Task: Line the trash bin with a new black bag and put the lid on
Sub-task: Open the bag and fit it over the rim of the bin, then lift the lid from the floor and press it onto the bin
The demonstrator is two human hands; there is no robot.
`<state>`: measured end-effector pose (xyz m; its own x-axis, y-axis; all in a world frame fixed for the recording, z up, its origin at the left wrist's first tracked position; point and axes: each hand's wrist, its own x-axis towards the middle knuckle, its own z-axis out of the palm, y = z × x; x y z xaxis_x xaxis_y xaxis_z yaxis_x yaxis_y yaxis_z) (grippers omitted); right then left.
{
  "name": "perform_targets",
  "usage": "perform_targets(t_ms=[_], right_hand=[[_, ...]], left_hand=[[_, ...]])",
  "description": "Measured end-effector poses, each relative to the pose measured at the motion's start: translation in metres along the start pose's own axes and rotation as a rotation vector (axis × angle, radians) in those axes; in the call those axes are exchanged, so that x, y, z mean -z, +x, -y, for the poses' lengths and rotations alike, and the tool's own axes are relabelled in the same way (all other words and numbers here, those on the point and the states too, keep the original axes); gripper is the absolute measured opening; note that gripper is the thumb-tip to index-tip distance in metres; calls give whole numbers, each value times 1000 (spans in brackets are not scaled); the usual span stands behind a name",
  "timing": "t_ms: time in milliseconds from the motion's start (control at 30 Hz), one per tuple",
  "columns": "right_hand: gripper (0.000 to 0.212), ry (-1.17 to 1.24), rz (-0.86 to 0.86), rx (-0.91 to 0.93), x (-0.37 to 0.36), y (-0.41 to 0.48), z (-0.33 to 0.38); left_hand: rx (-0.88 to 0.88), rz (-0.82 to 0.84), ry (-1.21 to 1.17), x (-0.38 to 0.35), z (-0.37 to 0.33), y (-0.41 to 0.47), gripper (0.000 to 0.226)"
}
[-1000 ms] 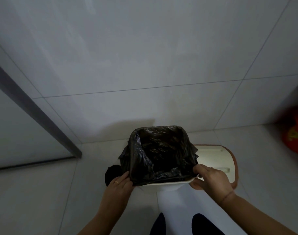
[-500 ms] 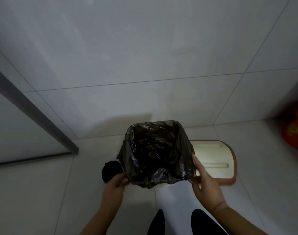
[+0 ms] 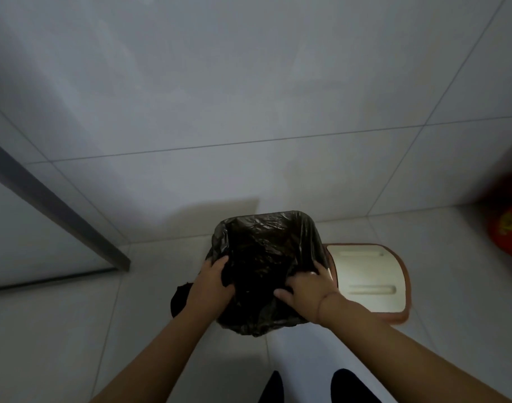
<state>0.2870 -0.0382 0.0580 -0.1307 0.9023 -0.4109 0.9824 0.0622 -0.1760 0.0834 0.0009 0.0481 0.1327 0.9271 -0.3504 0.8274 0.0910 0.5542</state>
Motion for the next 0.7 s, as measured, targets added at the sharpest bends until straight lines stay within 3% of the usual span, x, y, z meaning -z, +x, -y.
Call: perform_targets(t_ms=[100,167,200,267,300,367,433,600,700], right_hand=[[28,287,-617,43,5,-13,-25],[24,410,-868,-85,1,-25,-60],[25,439,-886,-183,-4,-28,-79],[31,444,-774,-394,-19,-29,-119],[37,441,-691,-477,-25,-27,-135],[48,444,-543,-581,-37,-25,-163],[55,443,-452,-628,-46,-22,-185],[73,451,-321,-654,-64,-7,-228],[81,631,-278,-703,-78,1,-241]], left_hand=[[-68,-367,82,-3,-18,-12,46],[-352,-572,-54,-8,-50,-30,35],[-517,-557,-115,-17,-70,-40,33],[-731,-269,-224,-48,-112,-56,35],[-703,-58,-284,-65,-130,-63,39],[-474,293,-354,-105,-161,-60,50],[-214,445,-356,-142,-182,-40,65],[285,300,-315,-194,-206,21,93],[557,239,-446,-212,-205,50,86]])
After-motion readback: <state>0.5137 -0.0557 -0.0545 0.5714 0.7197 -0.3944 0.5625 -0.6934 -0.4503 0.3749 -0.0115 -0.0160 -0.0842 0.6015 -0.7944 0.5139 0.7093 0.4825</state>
